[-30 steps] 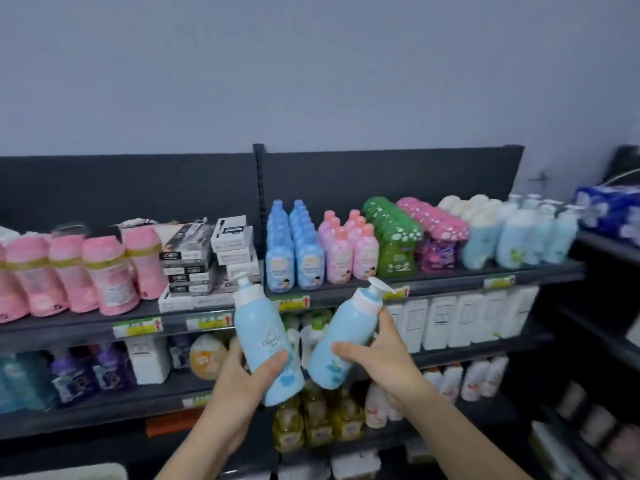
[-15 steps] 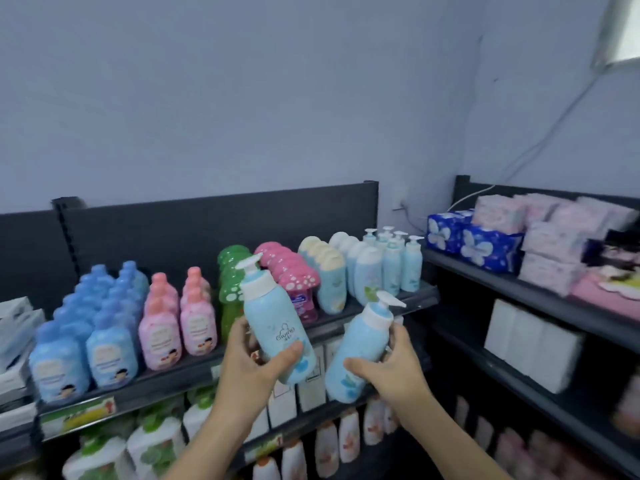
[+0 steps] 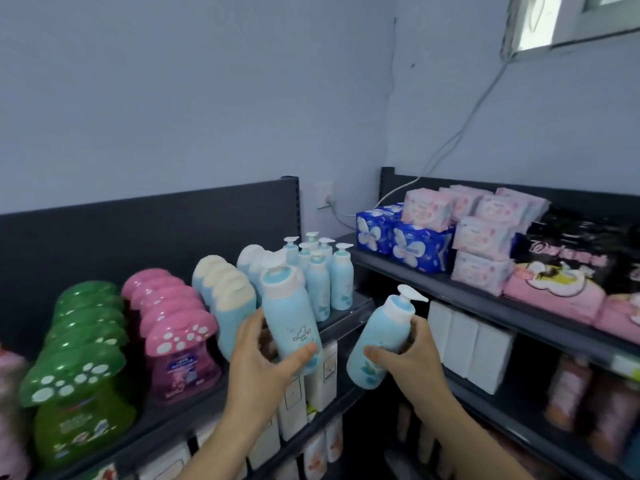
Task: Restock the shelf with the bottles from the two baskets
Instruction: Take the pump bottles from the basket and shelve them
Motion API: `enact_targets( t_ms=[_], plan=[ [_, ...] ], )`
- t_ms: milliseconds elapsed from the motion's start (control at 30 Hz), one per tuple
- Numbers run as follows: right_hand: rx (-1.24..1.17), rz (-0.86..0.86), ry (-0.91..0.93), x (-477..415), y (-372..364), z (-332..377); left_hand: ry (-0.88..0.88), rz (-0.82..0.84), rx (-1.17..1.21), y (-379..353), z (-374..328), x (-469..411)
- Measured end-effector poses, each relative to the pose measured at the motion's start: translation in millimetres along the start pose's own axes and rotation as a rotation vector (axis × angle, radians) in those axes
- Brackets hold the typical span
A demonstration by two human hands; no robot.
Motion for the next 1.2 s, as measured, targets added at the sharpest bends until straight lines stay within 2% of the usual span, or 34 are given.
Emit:
enact_targets(
  t_ms=[233, 433, 767, 967, 1200],
  plan=[
    [0.102, -0.057, 0.002, -87.2, -16.1, -17.4, -0.103, 0.048, -0.041, -40.0, 34.3, -72.3],
    [0.138, -0.063, -0.005, -133.6, -31.2, -33.1, -0.113, 0.049, -0.032, -54.8, 55.1, -111.1],
    [0.220, 0.109, 0.079, -194.9, -37.5, -57.3, -0.190, -0.071, -0.124, -86.4, 53.7, -125.1],
    [0.231, 0.259, 0.127, -216.6, -29.0, -71.2, -0.131, -0.209, -0.207, -116.6, 62.5, -119.2],
    [0.211, 0.352, 0.171, -234.5, -26.8, -78.4, -0.046, -0.274, -0.321, -146.1, 80.8, -99.8]
  ],
)
Point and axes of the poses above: each hand's wrist, its own x-axis away from the middle knuckle, its own y-axis out of the back of the hand, z = x × y, the point moved 1 cm from there along -x, towards the middle knuckle, and after that the axes turned 2 degrees about x, right-handed, at the moved point
